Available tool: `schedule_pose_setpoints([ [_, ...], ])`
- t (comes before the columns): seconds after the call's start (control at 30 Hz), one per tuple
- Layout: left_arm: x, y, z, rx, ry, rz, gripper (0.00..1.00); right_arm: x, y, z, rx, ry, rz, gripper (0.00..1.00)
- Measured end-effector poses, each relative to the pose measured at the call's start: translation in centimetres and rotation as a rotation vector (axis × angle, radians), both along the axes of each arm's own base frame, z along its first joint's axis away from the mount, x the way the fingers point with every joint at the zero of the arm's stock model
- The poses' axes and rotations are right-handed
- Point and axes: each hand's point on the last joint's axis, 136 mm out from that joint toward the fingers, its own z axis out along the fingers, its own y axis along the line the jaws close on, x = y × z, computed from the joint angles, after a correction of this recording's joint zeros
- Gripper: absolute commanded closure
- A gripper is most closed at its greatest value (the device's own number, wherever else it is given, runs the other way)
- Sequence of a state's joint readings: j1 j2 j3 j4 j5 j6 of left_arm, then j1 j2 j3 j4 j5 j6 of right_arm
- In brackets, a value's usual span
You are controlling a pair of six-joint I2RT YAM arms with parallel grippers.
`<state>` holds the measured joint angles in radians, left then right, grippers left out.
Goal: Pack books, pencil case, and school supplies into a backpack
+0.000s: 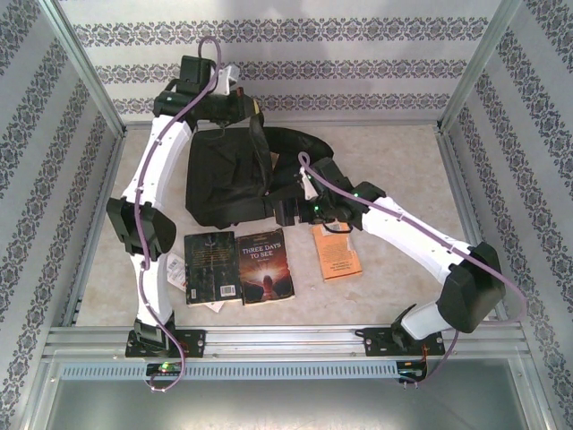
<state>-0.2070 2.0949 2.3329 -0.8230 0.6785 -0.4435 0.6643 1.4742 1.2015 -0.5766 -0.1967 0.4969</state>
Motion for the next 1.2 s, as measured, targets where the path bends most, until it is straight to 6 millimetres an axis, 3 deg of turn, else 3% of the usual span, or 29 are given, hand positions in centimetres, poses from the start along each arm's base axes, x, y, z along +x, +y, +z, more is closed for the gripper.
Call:
schedule_pose_setpoints([
  [0.1, -0.4, -0.7, -0.5, 0.012, 0.012, -0.013, 0.50, 0.3, -0.3, -0.1, -0.012, -0.012, -0.013, 0.07],
  [0.2, -0.9, -0.5, -0.2, 0.037, 0.010, 0.004, 0.38, 0.4, -0.4, 0.0, -0.017, -0.026, -0.016, 0.06],
  [0.3, -2.5, 1.5, 0.9, 0.061, 0.013, 0.072, 0.28, 0.6, -0.5, 0.3, -0.018, -0.041, -0.021, 0.05],
  [0.4, -6.2, 5.8, 1.8, 0.092, 0.033, 0.217, 0.12, 0.5, -0.5, 0.6, -0.004, -0.058, -0.021, 0.05],
  [0.47, -9.6, 9.8, 2.0, 0.111, 0.048, 0.358, 0.03, 0.5, -0.6, 0.5, 0.001, -0.063, -0.022, 0.05],
  [0.53, -12.9, 13.6, 1.2, 0.110, 0.075, 0.501, 0.01, 0.3, -0.6, 0.1, -0.002, -0.059, -0.020, 0.05],
  [0.6, -16.2, 17.5, -1.0, 0.108, 0.140, 0.662, 0.01, 0.0, -0.7, -0.5, -0.009, -0.049, -0.019, 0.05],
  [0.67, -19.3, 21.3, -4.6, 0.114, 0.261, 0.840, 0.00, -0.3, -0.8, -1.3, -0.016, -0.038, -0.016, 0.05],
  [0.73, -21.5, 23.5, -8.3, 0.115, 0.379, 0.949, 0.00, -0.7, -0.8, -2.0, -0.020, -0.026, -0.013, 0.05],
  [0.83, -25.0, 24.9, -15.0, 0.121, 0.570, 1.035, 0.00, -1.3, -0.8, -3.2, -0.014, 0.000, -0.005, 0.06],
  [0.9, -27.5, 25.1, -18.3, 0.130, 0.668, 1.063, 0.00, -1.8, -0.8, -3.9, -0.002, 0.022, 0.001, 0.06],
  [0.97, -29.1, 25.1, -19.7, 0.129, 0.697, 1.078, 0.01, -2.4, -0.7, -4.3, 0.012, 0.039, 0.010, 0.06],
  [1.1, -30.3, 24.8, -20.2, 0.121, 0.678, 1.086, 0.00, -3.2, -0.3, -4.5, 0.040, 0.045, 0.029, 0.05],
  [1.2, -31.1, 24.7, -21.6, 0.129, 0.720, 1.093, 0.00, -3.5, -0.4, -4.6, 0.046, 0.046, 0.026, 0.04],
])
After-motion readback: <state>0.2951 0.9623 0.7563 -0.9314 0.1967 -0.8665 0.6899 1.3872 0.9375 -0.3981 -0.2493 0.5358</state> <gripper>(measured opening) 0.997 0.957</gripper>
